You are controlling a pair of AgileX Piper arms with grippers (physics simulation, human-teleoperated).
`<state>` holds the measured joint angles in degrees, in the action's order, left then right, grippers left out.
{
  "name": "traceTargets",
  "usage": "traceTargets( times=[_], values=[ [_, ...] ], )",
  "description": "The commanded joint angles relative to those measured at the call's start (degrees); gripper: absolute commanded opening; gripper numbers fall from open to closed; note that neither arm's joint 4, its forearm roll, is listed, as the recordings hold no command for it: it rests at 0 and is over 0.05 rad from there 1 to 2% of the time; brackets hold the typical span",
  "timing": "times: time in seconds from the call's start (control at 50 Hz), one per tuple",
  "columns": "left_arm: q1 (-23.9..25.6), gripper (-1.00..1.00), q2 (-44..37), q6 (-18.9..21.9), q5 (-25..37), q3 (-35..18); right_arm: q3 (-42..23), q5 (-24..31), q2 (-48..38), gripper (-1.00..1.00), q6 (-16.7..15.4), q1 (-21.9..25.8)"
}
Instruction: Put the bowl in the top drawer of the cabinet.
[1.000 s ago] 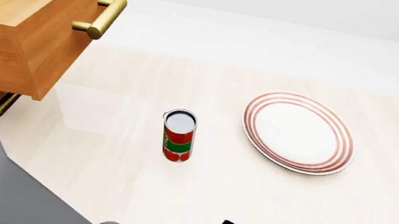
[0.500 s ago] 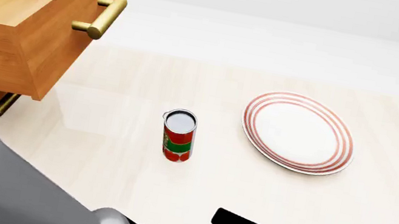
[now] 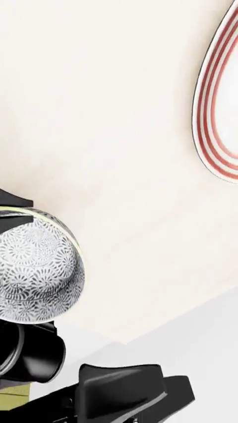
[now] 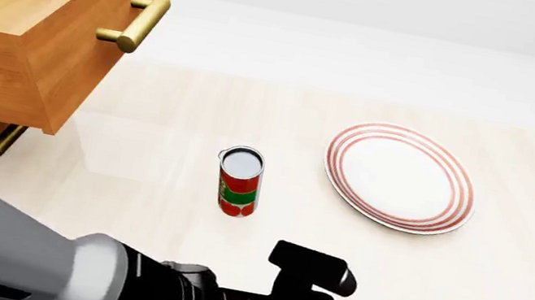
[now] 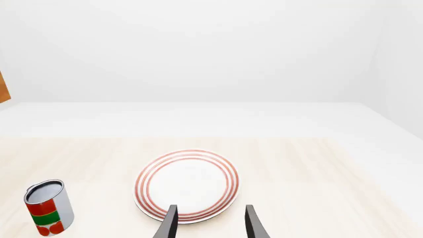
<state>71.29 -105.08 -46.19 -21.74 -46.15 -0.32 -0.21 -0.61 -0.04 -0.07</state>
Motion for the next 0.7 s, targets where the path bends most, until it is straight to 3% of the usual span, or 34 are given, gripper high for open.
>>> traceTargets(
  times=[0.02,0.34,0.7],
  values=[
    [-1.2,-1.0,4.2,0.6,2.7,0.0,0.0,0.0,0.0,1.0,0.0,0.0],
    [-4.6,-1.0,10.3,-0.2,9.2,-0.3,0.0,0.0,0.0,1.0,0.0,0.0],
    [-7.0,-1.0,17.1,1.6,17.4,-2.9,0.0,0.0,0.0,1.0,0.0,0.0]
  ],
)
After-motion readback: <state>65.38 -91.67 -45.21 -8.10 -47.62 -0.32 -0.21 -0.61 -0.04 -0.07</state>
